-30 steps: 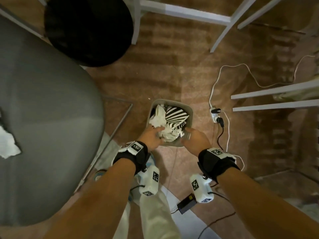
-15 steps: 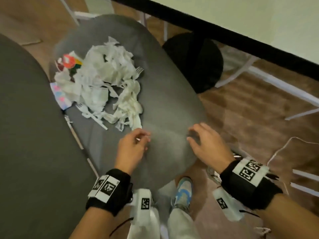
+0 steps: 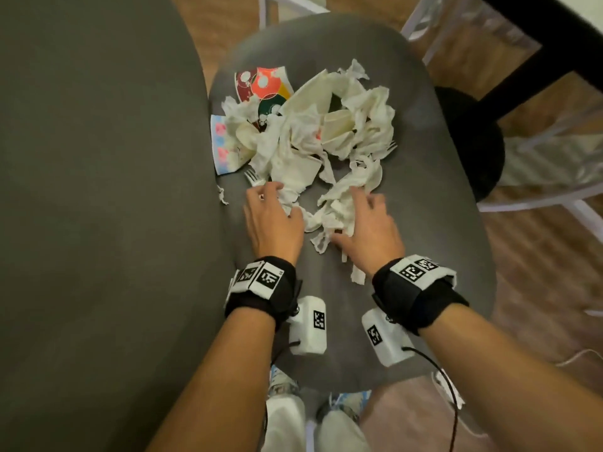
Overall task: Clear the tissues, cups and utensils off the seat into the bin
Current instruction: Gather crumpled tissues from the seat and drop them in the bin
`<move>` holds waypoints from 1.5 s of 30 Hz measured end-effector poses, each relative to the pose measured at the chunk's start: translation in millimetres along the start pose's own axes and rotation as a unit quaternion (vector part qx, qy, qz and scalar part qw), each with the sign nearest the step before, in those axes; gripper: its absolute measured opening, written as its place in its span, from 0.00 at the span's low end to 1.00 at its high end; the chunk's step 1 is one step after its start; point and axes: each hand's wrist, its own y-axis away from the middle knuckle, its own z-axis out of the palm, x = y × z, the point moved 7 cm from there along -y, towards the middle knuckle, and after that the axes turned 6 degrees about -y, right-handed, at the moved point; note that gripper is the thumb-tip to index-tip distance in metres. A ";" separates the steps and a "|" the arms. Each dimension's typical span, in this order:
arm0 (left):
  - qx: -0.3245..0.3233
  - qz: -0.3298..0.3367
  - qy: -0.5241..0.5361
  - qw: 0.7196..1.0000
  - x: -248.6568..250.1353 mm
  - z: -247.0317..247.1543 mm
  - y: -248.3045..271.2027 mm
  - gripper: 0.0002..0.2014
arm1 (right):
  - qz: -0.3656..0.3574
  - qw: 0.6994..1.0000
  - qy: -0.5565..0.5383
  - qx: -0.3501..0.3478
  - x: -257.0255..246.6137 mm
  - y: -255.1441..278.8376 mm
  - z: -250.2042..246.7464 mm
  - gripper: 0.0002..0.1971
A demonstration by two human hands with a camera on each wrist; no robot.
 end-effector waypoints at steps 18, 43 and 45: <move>-0.003 0.089 0.009 0.996 -4.3 19.6 -34.4 0.13 | -0.055 0.991 -0.097 0.072 32.1 22.0 2.6 0.15; 0.117 0.005 0.214 0.970 13.9 -43.5 -62.4 0.10 | -0.068 0.995 -0.062 -0.037 38.0 54.3 8.8 0.06; 0.115 -0.007 0.227 0.967 16.2 -45.4 -56.2 0.11 | -0.060 0.994 -0.088 -0.017 38.0 55.1 1.6 0.07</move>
